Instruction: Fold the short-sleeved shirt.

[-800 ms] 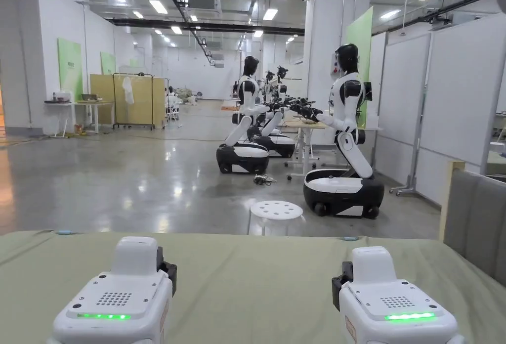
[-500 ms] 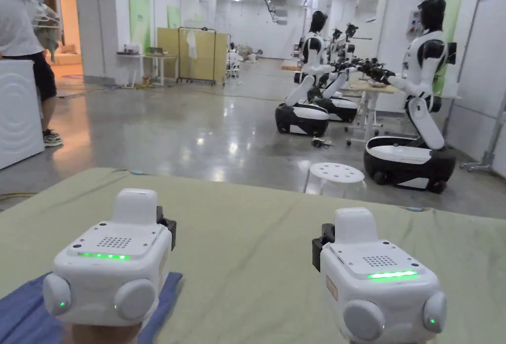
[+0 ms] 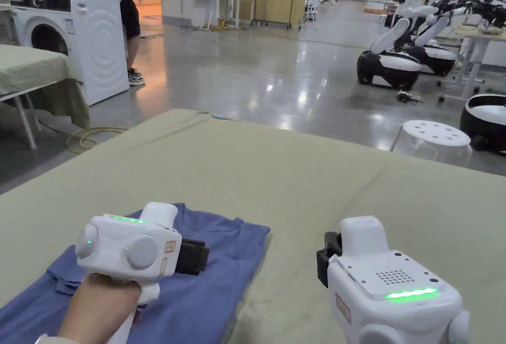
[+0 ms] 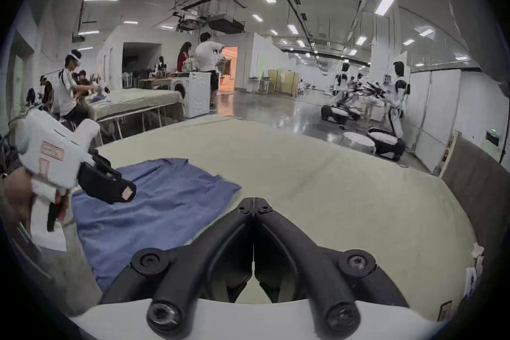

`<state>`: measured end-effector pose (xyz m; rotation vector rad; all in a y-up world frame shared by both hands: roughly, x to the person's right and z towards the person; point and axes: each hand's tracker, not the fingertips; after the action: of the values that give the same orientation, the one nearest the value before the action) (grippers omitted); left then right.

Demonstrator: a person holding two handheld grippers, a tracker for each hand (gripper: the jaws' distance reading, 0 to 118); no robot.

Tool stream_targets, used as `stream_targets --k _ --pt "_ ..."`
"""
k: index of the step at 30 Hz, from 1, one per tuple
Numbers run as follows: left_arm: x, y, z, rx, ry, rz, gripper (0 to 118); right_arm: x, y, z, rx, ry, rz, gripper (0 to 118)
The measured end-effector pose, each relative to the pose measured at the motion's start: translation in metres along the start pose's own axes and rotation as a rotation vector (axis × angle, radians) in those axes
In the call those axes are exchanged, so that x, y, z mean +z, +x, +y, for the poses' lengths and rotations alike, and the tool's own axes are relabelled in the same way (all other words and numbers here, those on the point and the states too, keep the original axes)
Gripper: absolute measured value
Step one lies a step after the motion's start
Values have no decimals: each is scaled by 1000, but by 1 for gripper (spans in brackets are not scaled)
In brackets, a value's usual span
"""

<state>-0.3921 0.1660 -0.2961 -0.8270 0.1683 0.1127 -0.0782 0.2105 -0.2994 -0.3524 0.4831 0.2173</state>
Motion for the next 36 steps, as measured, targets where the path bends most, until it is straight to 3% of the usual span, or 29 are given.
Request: stream_targets --k 7,10,11,12,13,14,16,17,21,27,36 --pt "-108 -11 -11 10 -159 22 110 -37 7 -17 -2 -89 -20 3" --pt "-132 -16 -22 -57 -228 125 106 -45 6 -24 11 -118 -24 3" --pt "-130 -23 -24 -27 -209 64 100 -49 6 -25 19 -127 -27 3" --pt "-122 -25 -22 47 -194 45 81 -49 6 -26 20 -130 -28 3" --pt "-112 -31 -17 83 -156 62 46 -48 7 -27 15 -132 -28 3" --pt "-108 -35 -17 88 -119 67 0 -47 7 -27 9 -132 -28 4" --pt "-109 -42 -16 93 -110 136 0 -45 8 -26 -7 -133 -26 4" --pt "-116 -45 -17 113 -163 43 0 -43 8 -26 -13 -133 -27 4" --pt "-99 -34 -9 49 -94 61 0 -35 15 -28 -32 -128 -33 4" --pt "-46 -1 23 61 63 -126 0 -12 45 -33 -93 -112 -75 4" --pt "26 171 76 -128 231 -369 0 62 130 -52 -150 -88 -241 4"
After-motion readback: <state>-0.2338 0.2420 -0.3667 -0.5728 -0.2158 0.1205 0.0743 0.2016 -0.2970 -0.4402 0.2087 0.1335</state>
